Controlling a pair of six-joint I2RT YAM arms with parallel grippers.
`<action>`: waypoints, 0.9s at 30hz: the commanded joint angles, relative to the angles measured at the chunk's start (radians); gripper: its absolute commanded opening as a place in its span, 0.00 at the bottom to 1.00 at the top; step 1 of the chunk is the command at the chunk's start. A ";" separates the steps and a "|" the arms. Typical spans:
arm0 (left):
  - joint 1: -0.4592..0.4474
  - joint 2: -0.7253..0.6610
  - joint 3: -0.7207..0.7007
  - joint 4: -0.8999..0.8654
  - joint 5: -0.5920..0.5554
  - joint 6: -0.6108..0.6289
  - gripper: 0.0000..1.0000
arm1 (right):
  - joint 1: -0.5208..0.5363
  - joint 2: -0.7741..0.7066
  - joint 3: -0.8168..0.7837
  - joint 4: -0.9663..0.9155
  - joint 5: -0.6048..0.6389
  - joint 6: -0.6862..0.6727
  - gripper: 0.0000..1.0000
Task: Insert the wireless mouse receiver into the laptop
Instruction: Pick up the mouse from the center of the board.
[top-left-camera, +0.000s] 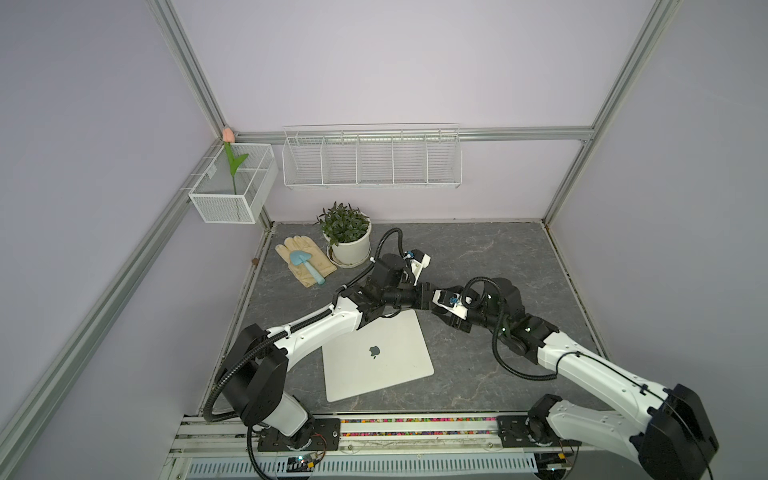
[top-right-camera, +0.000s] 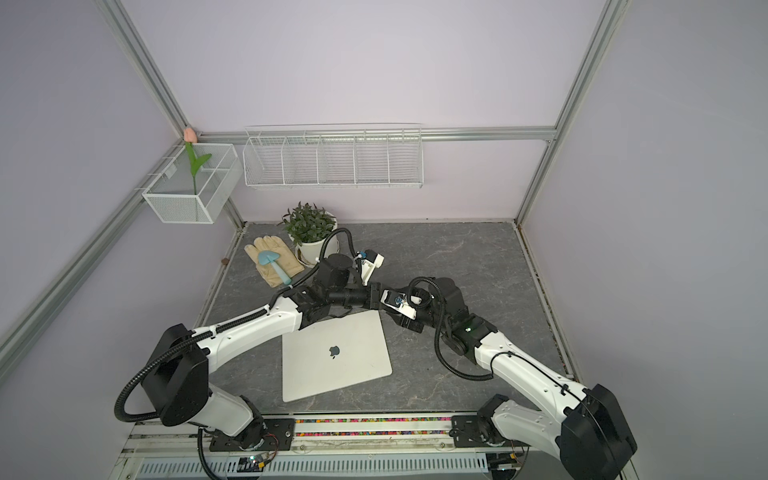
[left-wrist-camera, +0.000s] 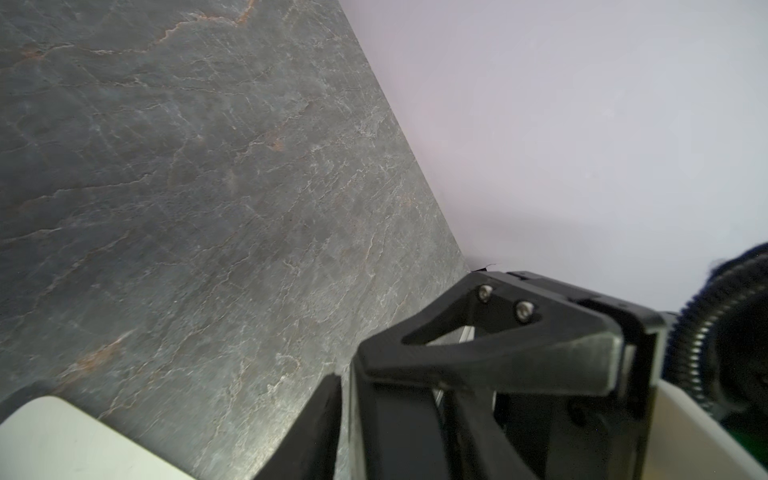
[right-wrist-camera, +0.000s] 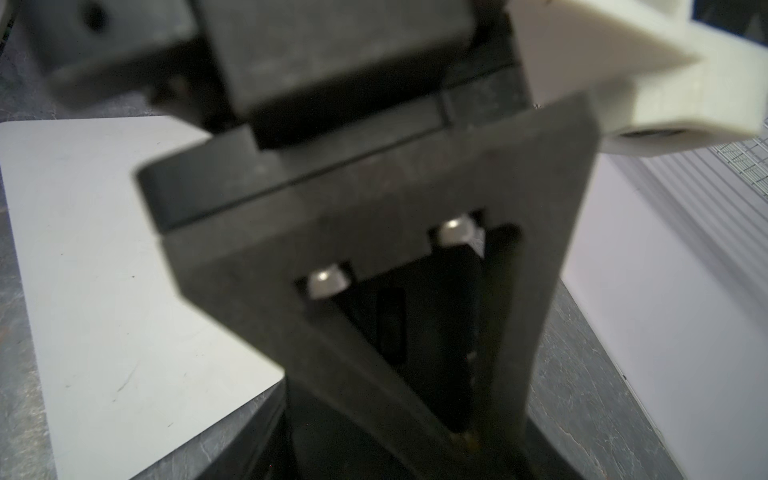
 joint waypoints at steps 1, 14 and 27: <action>-0.003 0.017 0.034 -0.021 0.007 0.005 0.30 | 0.006 0.009 -0.017 0.057 0.004 0.025 0.40; -0.003 0.029 0.055 -0.076 -0.026 0.001 0.00 | 0.005 0.018 -0.039 0.157 0.131 0.057 0.76; 0.233 0.047 0.128 -0.270 0.017 -0.319 0.00 | 0.025 -0.079 -0.153 0.203 0.056 -0.287 0.96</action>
